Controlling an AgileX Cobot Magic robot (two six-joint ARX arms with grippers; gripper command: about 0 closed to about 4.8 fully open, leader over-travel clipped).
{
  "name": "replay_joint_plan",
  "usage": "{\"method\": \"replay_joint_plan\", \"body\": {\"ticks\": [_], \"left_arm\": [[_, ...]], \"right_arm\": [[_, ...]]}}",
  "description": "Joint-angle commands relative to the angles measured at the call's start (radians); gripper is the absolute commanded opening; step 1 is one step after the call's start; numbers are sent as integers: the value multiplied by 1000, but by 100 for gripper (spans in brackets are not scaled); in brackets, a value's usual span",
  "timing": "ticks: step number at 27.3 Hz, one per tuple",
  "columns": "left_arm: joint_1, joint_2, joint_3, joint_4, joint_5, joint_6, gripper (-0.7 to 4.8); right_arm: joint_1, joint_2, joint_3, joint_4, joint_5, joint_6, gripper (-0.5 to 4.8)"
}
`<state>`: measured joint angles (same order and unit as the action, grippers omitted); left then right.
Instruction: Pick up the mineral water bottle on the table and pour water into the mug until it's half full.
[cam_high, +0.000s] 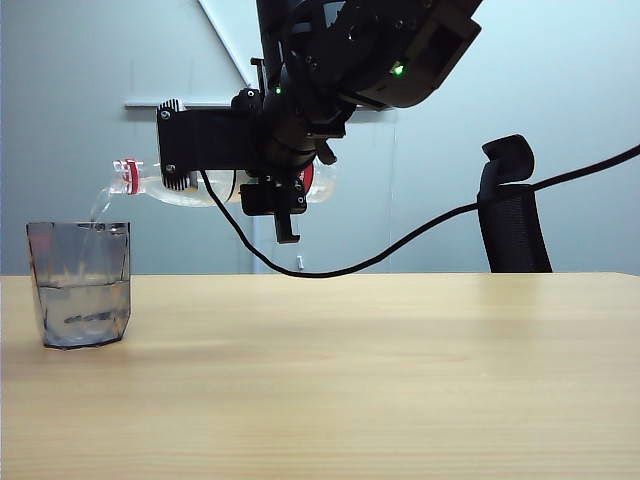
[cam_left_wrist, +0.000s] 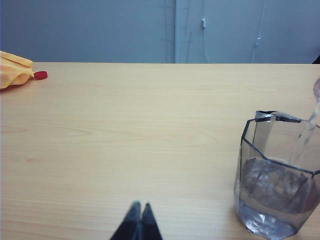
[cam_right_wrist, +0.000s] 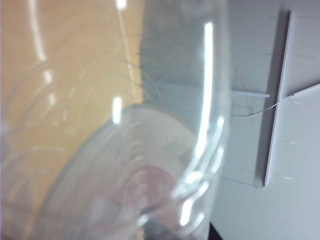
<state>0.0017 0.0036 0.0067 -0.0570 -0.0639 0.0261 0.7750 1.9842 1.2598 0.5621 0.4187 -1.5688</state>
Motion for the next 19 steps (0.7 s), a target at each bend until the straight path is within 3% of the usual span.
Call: {"method": "replay_joint_plan", "body": {"ticks": [1, 12, 17, 19], "left_arm": [[-1, 2, 2, 9, 0, 0, -2], [-1, 2, 2, 9, 0, 0, -2], [-1, 2, 2, 9, 0, 0, -2], [-1, 2, 2, 9, 0, 0, -2]], "right_arm": [[2, -15, 10, 40, 8, 11, 241], [6, -15, 10, -46, 6, 234, 241], [10, -16, 10, -64, 6, 533, 241], [9, -18, 10, -64, 15, 718, 241]]}}
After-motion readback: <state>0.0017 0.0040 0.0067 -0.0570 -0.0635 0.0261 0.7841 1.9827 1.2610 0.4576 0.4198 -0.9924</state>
